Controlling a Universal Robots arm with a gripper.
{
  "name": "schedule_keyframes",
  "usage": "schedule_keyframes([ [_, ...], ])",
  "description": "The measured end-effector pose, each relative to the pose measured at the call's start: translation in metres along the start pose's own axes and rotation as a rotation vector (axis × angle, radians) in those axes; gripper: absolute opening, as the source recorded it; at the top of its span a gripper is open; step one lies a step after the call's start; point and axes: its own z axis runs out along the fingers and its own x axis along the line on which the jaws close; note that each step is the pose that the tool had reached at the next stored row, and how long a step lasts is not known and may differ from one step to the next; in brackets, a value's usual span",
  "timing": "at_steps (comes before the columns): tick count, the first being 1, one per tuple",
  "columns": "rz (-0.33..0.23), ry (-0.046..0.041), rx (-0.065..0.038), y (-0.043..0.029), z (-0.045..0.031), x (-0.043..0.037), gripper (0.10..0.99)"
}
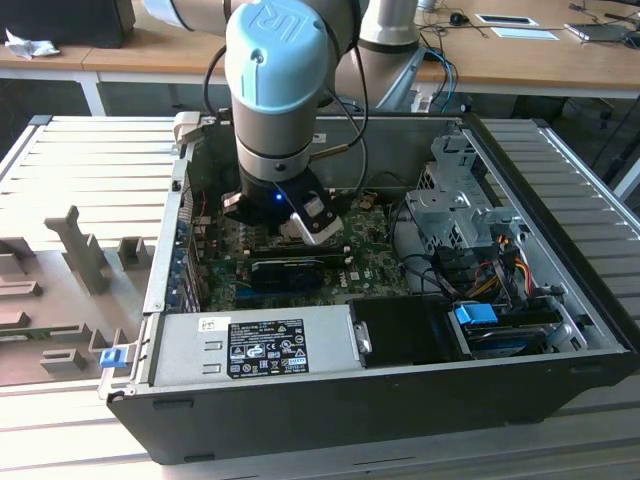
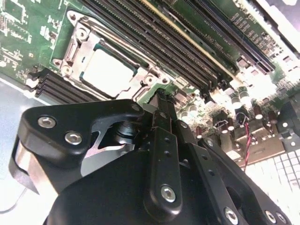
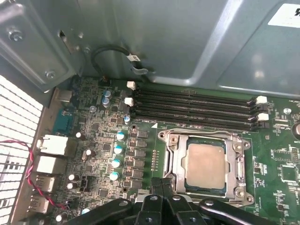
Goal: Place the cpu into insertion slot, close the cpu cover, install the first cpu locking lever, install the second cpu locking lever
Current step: 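Install the second cpu locking lever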
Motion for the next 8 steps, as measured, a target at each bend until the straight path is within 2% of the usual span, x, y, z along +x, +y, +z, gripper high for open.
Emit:
schedule_keyframes([
  [8, 0.000, 0.0000, 0.000, 0.0032, -0.0093, -0.0003, 0.106],
])
